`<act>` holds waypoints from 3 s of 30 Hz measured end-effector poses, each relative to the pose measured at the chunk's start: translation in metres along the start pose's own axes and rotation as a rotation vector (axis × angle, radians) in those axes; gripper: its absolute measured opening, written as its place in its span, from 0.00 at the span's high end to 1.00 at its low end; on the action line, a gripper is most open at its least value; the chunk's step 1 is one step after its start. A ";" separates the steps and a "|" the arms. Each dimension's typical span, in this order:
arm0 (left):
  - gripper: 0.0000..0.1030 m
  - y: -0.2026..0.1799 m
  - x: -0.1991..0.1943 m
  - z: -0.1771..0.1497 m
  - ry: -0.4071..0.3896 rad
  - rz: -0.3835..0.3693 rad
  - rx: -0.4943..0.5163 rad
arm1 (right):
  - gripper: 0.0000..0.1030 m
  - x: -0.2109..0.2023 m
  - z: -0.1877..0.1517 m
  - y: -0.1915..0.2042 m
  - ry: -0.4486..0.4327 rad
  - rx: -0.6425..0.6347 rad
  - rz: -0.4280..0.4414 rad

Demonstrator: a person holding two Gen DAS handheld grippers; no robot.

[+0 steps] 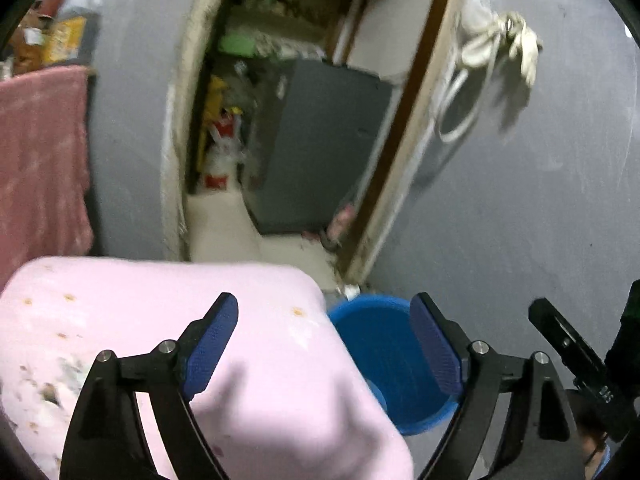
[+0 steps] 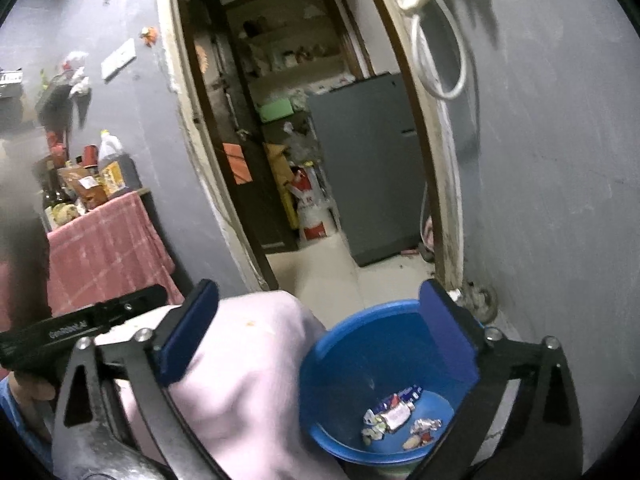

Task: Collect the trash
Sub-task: 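Move both tools back above the remaining trash on the stool, then grasp the white-green wrapper with the left tool while the right tool grasps the brown scrap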

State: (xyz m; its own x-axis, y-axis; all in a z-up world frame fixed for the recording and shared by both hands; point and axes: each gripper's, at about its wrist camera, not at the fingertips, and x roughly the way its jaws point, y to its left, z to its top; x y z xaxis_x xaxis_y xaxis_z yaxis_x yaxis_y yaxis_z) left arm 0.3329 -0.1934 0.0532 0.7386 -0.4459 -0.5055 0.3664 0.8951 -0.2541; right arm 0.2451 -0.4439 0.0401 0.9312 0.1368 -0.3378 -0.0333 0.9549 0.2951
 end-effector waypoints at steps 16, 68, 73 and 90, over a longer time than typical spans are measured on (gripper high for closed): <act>0.16 0.050 -0.101 -0.014 -0.162 0.182 0.044 | 0.00 -0.014 -0.004 0.098 -0.078 -0.080 0.099; 0.02 0.199 -0.146 -0.107 -0.045 0.524 -0.079 | 0.23 0.091 -0.129 0.237 0.417 -0.349 0.275; 0.02 0.202 -0.136 -0.105 -0.009 0.481 -0.100 | 0.32 0.103 -0.128 0.229 0.457 -0.325 0.253; 0.15 0.203 -0.097 -0.089 0.128 0.332 -0.167 | 0.81 0.150 -0.136 0.244 0.606 -0.420 0.337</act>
State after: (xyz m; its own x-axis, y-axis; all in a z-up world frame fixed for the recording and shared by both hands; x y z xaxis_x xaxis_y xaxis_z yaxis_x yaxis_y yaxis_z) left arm 0.2851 0.0310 -0.0230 0.7211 -0.1382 -0.6789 0.0146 0.9827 -0.1845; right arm 0.3272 -0.1548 -0.0606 0.4922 0.4388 -0.7518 -0.5226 0.8396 0.1479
